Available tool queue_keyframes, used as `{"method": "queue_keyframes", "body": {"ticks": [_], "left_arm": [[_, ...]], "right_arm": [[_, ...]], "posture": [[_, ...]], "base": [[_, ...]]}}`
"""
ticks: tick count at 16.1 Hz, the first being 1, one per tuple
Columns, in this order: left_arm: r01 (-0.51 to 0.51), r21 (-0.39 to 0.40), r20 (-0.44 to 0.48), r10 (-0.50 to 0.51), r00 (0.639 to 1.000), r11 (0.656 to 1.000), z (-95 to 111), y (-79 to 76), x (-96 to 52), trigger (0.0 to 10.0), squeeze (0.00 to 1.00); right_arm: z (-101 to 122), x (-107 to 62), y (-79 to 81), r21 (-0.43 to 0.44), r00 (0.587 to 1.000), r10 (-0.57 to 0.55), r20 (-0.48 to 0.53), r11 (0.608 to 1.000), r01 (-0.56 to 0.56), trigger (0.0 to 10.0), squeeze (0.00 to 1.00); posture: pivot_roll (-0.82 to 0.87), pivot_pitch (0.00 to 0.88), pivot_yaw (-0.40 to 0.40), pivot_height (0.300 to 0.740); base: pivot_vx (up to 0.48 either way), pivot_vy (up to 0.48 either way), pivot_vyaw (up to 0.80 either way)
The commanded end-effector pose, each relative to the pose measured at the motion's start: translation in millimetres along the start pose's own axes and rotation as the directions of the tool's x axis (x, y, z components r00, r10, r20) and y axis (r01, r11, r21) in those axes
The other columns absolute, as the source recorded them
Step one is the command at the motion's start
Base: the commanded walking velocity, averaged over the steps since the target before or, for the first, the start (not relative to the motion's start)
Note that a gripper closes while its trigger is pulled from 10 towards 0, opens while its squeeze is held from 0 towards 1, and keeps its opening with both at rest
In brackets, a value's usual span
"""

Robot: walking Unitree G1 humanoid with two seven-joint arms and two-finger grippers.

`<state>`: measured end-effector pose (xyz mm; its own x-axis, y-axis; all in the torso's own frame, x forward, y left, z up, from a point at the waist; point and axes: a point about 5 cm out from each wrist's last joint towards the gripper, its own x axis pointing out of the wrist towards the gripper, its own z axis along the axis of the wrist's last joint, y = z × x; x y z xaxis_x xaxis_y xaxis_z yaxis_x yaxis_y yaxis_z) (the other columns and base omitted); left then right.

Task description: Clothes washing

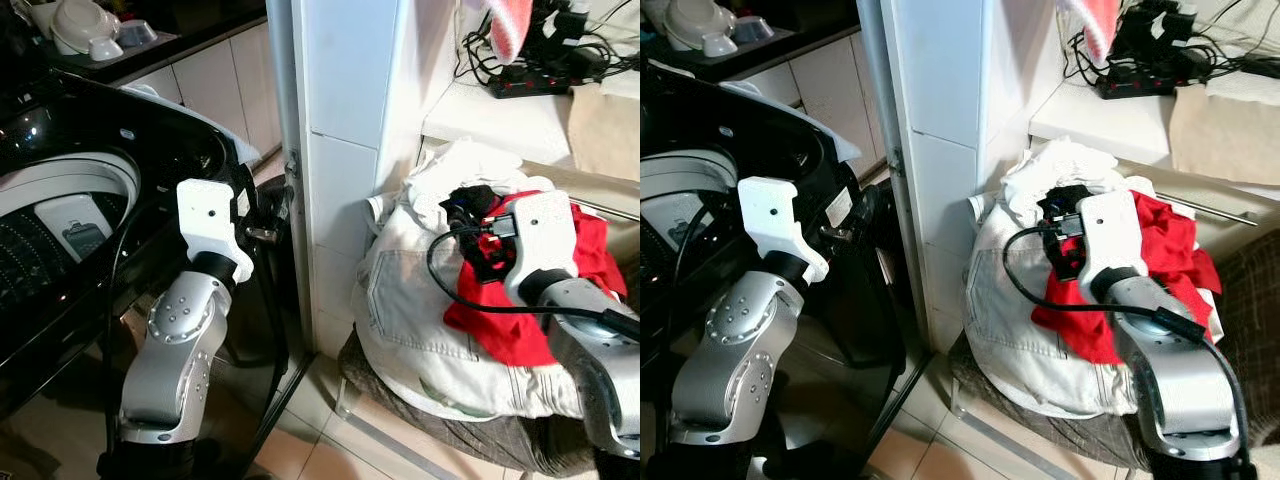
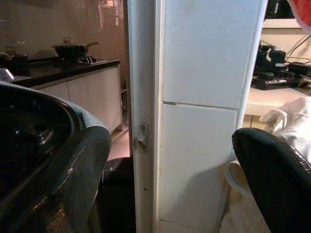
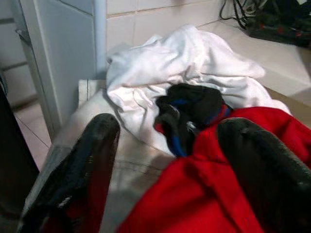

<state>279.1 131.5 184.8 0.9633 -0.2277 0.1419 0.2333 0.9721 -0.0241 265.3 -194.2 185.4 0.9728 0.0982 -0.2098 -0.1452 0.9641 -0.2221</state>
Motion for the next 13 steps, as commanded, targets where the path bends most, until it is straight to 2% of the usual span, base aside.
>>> {"method": "queue_keyframes", "body": {"ticks": [1,2,5,6,7,9,11,13], "left_arm": [[0.0,0.009,-0.013,0.0,1.0,1.0,-2,-1.3,-1.4,10.0,0.0],[0.08,0.005,-0.011,-0.08,0.997,0.997,-2,-7.2,-3.8,10.0,0.0],[0.187,0.022,-0.01,-0.186,0.982,0.982,-1,-12.3,-6.7,10.0,0.0],[0.278,0.016,0.006,-0.278,0.961,0.96,2,-19.9,-7.5,10.0,0.0],[0.421,-0.004,0.015,-0.421,0.907,0.907,5,-32.7,-12.1,10.0,0.0],[0.55,-0.01,0.007,-0.55,0.835,0.835,4,-44.2,-18.7,10.0,0.0],[0.628,-0.05,0.009,-0.628,0.778,0.777,6,-52.4,-17.7,10.0,0.0],[0.689,-0.044,-0.007,-0.689,0.724,0.724,6,-58.1,-20.4,10.0,0.0]], "right_arm": [[1,1.3,-3.0,-0.012,1.0,0.0,-0.029,1.0,-0.001,10.0,1.0],[-1,-0.9,-6.5,-0.034,0.997,-0.004,-0.081,0.999,0.001,10.0,1.0],[-7,0.2,-11.1,-0.029,0.989,-0.004,-0.151,1.0,0.0,10.0,1.0],[-16,2.5,-16.8,-0.054,0.977,-0.047,-0.206,0.998,0.037,10.0,1.0],[-20,4.1,-22.4,-0.048,0.969,-0.082,-0.235,0.996,0.072,10.0,1.0],[-25,6.0,-27.9,-0.041,0.961,-0.102,-0.257,0.995,0.094,10.0,1.0],[-33,16.2,-30.8,-0.032,0.959,-0.076,-0.273,0.997,0.07,10.0,1.0],[-38,23.2,-33.0,-0.043,0.949,-0.056,-0.309,0.998,0.045,10.0,1.0]], "posture": [[-0.13,0.004,0.022,0.74],[-0.13,0.003,0.015,0.74],[-0.13,0.0,0.008,0.74],[-0.12,0.0,0.005,0.74],[-0.13,0.0,0.003,0.74],[-0.13,0.0,0.008,0.74],[-0.13,0.0,0.027,0.74],[-0.12,0.0,0.034,0.74]], "base": [[0.0,0.0,0.0],[0.0,0.0,0.0],[0.0,0.0,0.0],[0.0,0.0,0.0],[0.0,0.0,0.0],[0.0,0.0,0.0],[0.0,0.0,0.0],[0.0,0.0,0.0]]}}
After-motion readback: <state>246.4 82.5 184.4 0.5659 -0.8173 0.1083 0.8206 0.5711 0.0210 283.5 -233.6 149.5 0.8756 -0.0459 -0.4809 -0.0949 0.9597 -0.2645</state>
